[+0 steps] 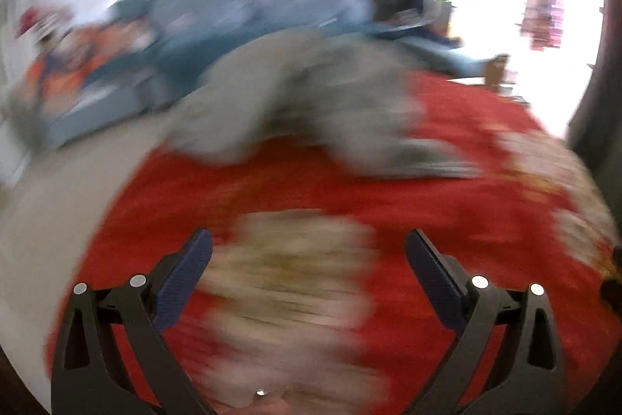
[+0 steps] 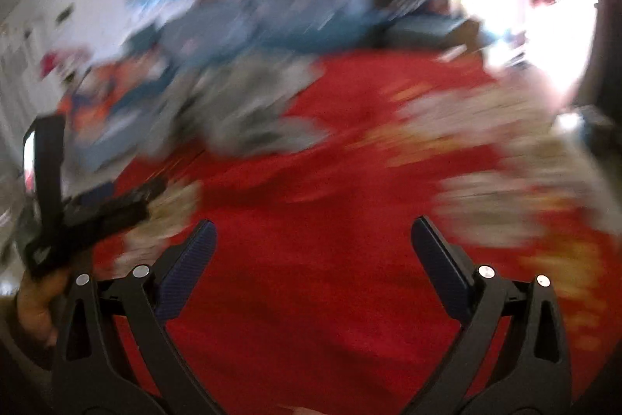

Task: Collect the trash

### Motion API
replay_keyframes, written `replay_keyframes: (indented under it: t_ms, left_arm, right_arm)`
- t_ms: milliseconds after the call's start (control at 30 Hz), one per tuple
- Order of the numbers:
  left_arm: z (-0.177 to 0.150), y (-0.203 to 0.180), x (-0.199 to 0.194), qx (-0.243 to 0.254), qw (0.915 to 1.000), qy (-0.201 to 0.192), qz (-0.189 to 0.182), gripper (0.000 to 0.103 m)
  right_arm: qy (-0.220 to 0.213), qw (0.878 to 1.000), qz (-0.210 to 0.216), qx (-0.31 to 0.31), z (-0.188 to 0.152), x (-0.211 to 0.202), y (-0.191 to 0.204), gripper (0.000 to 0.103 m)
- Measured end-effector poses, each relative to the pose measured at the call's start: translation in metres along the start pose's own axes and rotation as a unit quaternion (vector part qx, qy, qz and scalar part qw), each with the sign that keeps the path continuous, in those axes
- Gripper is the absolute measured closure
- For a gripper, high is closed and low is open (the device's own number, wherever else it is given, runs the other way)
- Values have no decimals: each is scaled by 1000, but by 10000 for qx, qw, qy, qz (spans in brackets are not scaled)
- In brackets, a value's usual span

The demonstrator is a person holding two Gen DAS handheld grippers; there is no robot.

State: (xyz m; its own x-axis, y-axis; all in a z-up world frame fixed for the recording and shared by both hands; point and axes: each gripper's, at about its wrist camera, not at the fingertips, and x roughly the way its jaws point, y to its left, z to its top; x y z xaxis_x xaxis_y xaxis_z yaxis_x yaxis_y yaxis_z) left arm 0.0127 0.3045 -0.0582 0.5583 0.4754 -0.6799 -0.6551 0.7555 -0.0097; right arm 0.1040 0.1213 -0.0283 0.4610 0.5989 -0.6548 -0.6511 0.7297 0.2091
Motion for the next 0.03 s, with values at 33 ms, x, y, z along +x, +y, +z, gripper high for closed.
replay_keyframes:
  t_ms: [33]
  left_arm:
    - [3, 16, 13, -78, 9998, 134, 152, 6]
  right_arm:
    - [298, 9995, 48, -77, 7, 28, 20, 11]
